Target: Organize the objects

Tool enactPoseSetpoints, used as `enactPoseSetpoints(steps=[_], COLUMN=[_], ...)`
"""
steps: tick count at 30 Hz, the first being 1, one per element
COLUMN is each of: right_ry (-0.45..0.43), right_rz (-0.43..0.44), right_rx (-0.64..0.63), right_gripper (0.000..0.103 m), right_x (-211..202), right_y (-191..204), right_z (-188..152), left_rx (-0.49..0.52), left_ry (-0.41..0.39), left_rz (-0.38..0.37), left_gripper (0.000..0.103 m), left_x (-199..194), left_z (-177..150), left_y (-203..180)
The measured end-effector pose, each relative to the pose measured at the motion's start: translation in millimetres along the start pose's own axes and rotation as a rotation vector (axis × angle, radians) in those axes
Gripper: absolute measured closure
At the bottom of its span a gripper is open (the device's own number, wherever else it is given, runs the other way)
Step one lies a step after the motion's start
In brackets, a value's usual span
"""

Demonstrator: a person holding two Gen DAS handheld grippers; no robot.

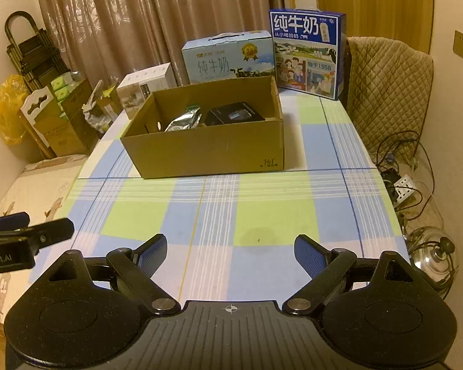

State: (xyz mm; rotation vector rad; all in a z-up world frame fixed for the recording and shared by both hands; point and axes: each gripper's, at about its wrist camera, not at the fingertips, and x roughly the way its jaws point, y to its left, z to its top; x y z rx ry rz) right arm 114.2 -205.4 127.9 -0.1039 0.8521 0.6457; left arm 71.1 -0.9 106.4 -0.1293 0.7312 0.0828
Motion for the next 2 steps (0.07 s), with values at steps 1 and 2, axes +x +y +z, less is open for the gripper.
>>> enactPoseSetpoints(steps=[1, 2], right_ry=[0.000, -0.001], right_rz=[0.000, 0.000], right_rx=[0.001, 0.002], right_gripper=[0.016, 0.016], right_x=[0.3, 0.6], right_y=[-0.3, -0.8], right_z=[-0.5, -0.8], left_rx=[-0.001, -0.002], left_ry=[0.000, 0.000], left_rz=[-0.002, -0.004], left_gripper=[0.001, 0.001], left_x=[-0.3, -0.4], left_z=[1.1, 1.4], left_y=[0.0, 0.0])
